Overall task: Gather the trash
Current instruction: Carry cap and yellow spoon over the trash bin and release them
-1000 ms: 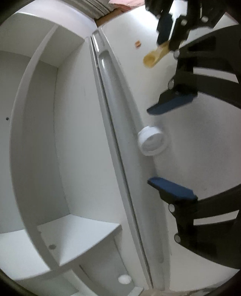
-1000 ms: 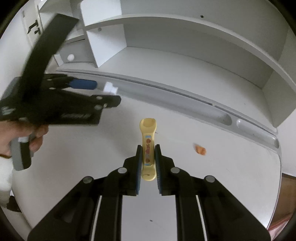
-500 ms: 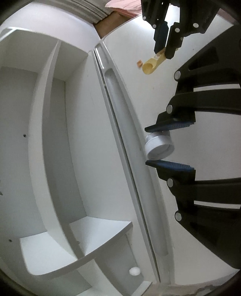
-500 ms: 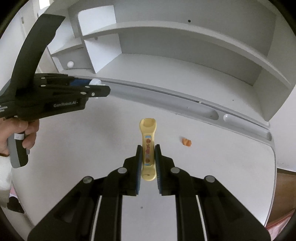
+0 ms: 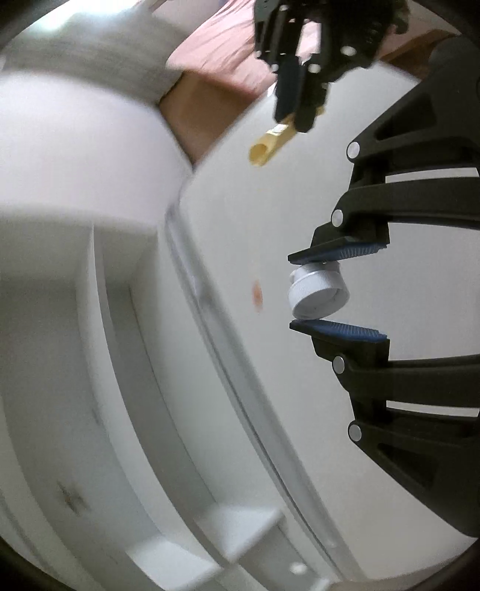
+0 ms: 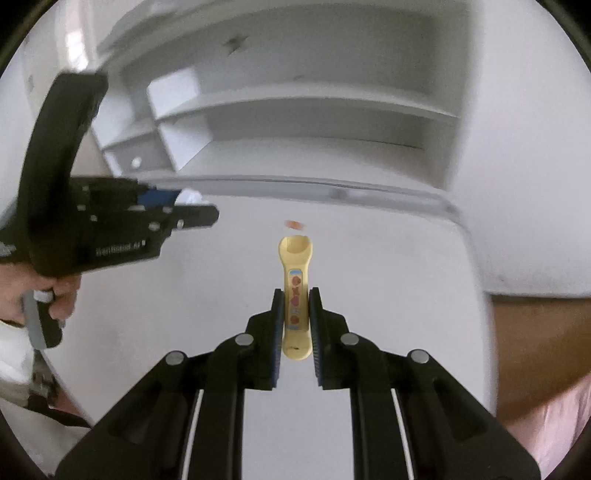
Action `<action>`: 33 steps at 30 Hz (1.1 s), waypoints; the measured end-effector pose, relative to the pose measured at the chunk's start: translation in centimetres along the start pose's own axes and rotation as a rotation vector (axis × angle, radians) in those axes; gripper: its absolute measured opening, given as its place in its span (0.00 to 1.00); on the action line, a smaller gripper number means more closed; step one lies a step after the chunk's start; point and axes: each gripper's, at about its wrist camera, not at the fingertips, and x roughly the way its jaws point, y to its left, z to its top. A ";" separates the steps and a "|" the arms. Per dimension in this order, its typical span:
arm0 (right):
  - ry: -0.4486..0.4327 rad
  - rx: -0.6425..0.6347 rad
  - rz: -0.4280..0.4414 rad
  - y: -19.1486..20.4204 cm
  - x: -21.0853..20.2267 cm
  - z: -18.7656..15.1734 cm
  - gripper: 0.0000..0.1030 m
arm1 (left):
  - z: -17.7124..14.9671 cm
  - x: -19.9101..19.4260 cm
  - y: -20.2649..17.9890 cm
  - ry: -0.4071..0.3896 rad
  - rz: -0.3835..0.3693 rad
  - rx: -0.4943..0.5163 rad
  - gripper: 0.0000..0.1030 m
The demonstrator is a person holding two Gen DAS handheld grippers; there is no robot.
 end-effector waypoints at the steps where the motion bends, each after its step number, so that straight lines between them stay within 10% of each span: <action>1: -0.012 0.038 -0.024 -1.6 -1.7 -1.2 0.14 | 0.2 -0.1 -2.1 -0.004 -0.035 0.028 0.28; 8: -0.048 0.446 -0.167 -14.3 -12.8 -15.5 0.14 | -2.4 -0.2 -22.7 0.031 -0.347 0.390 0.28; 14: 0.074 0.759 -0.116 -21.3 -10.4 -29.0 0.14 | -11.7 4.5 -38.2 0.229 -0.537 0.679 0.28; 21: 0.276 1.054 0.037 -27.1 1.6 -40.5 0.14 | -20.8 22.1 -42.2 0.637 -0.456 0.672 0.28; 33: 0.401 1.166 0.087 -30.5 8.9 -45.4 0.14 | -22.8 31.7 -40.0 0.783 -0.374 0.553 0.28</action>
